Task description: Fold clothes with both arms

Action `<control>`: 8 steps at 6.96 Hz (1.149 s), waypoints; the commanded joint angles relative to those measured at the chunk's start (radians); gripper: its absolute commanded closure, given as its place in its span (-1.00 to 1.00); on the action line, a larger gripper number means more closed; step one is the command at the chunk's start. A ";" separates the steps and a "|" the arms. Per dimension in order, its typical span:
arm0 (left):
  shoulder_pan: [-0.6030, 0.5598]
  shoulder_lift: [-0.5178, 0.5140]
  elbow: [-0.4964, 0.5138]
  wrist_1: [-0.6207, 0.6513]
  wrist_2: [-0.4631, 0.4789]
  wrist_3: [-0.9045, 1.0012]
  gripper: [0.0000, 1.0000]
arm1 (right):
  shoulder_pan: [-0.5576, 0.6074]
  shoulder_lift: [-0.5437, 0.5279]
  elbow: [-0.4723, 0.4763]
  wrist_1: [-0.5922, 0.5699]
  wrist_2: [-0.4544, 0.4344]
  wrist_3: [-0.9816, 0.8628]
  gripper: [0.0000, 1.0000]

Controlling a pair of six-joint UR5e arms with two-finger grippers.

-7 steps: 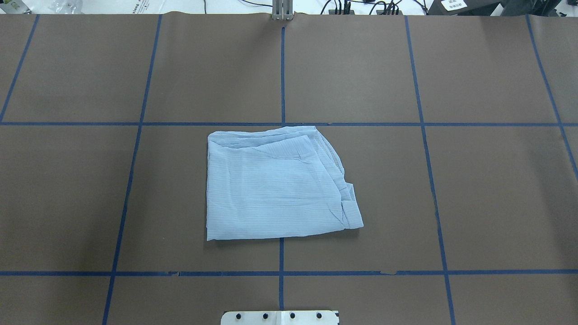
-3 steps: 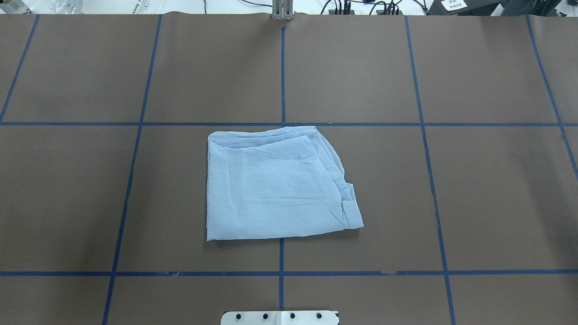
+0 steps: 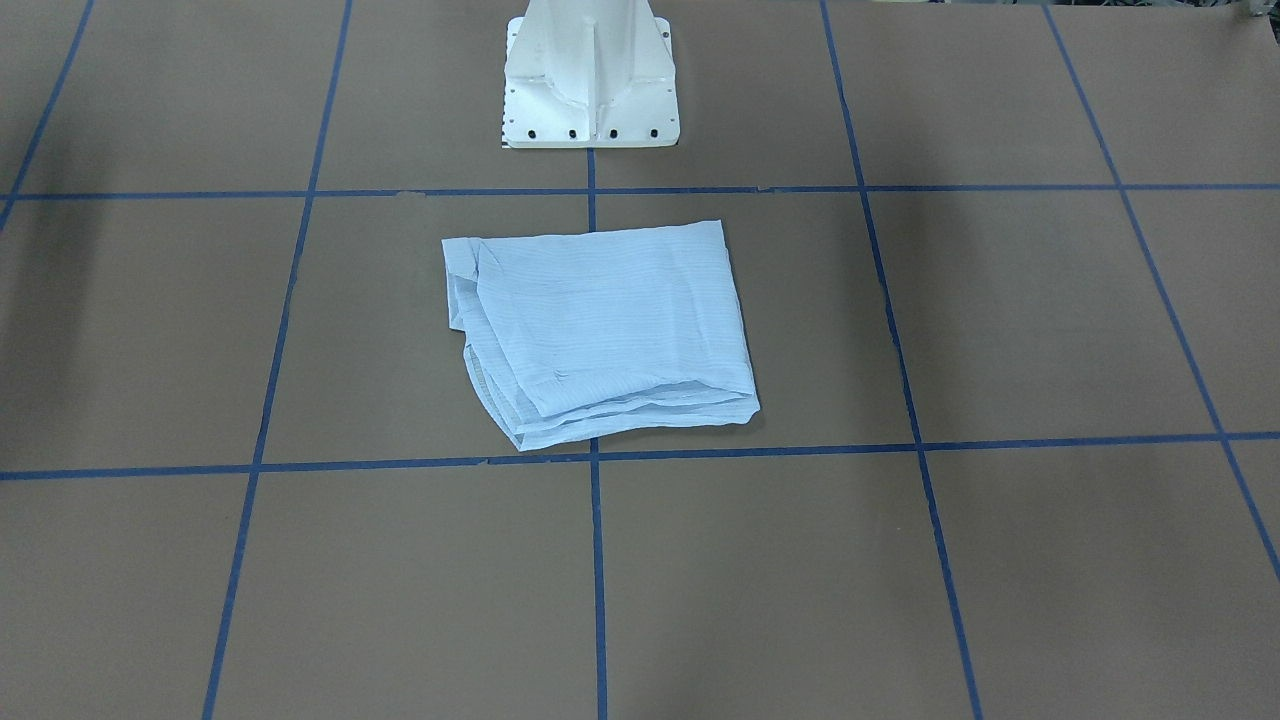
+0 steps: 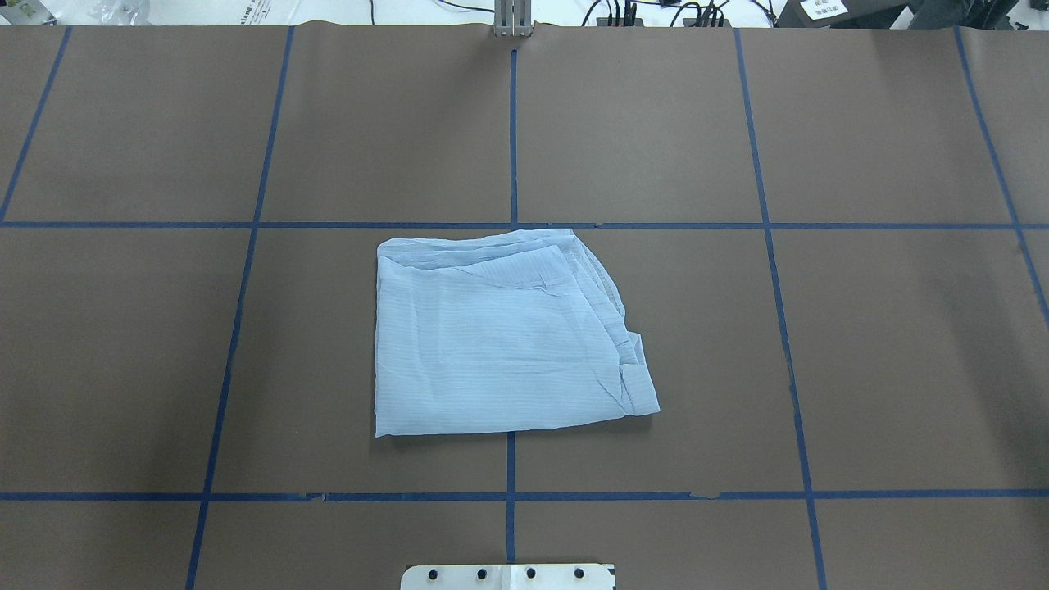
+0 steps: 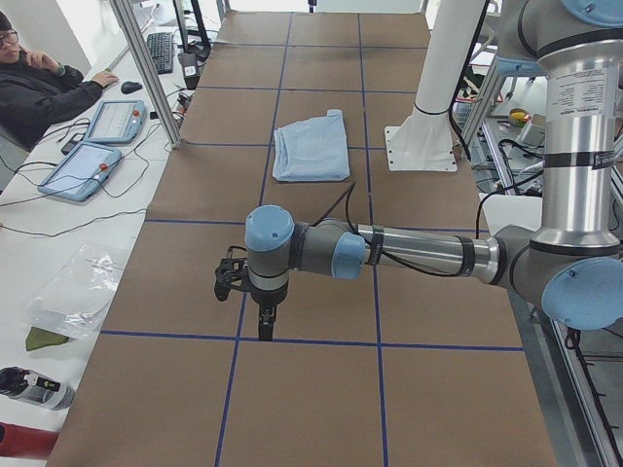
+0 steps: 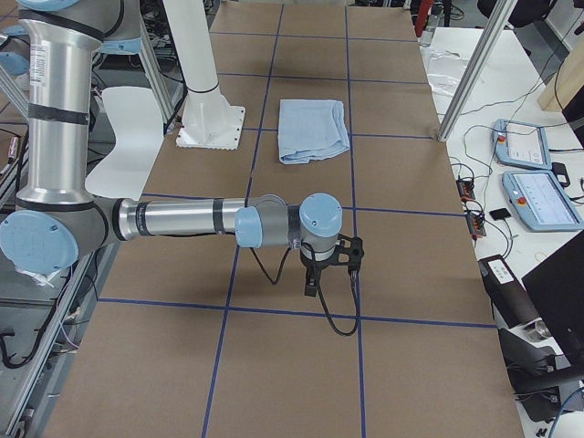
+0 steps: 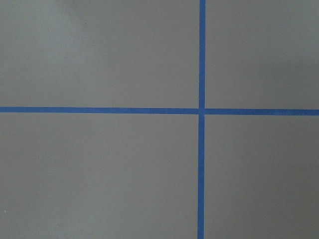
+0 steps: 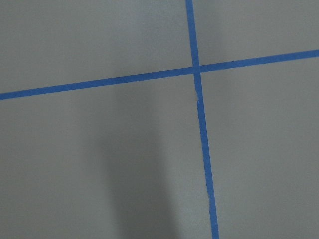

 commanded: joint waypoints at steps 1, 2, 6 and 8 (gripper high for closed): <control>0.000 0.000 -0.002 0.001 0.000 0.004 -0.99 | 0.002 -0.012 -0.022 0.003 0.000 -0.027 -1.00; 0.000 0.000 0.000 0.001 0.000 0.004 -0.99 | 0.004 -0.021 -0.025 0.001 -0.001 -0.059 -1.00; 0.000 0.012 0.001 0.001 -0.003 0.005 -0.99 | 0.015 -0.038 -0.022 0.001 0.006 -0.094 -1.00; 0.000 0.020 0.000 -0.001 -0.031 0.013 -0.99 | 0.015 -0.036 -0.020 0.001 0.008 -0.092 -1.00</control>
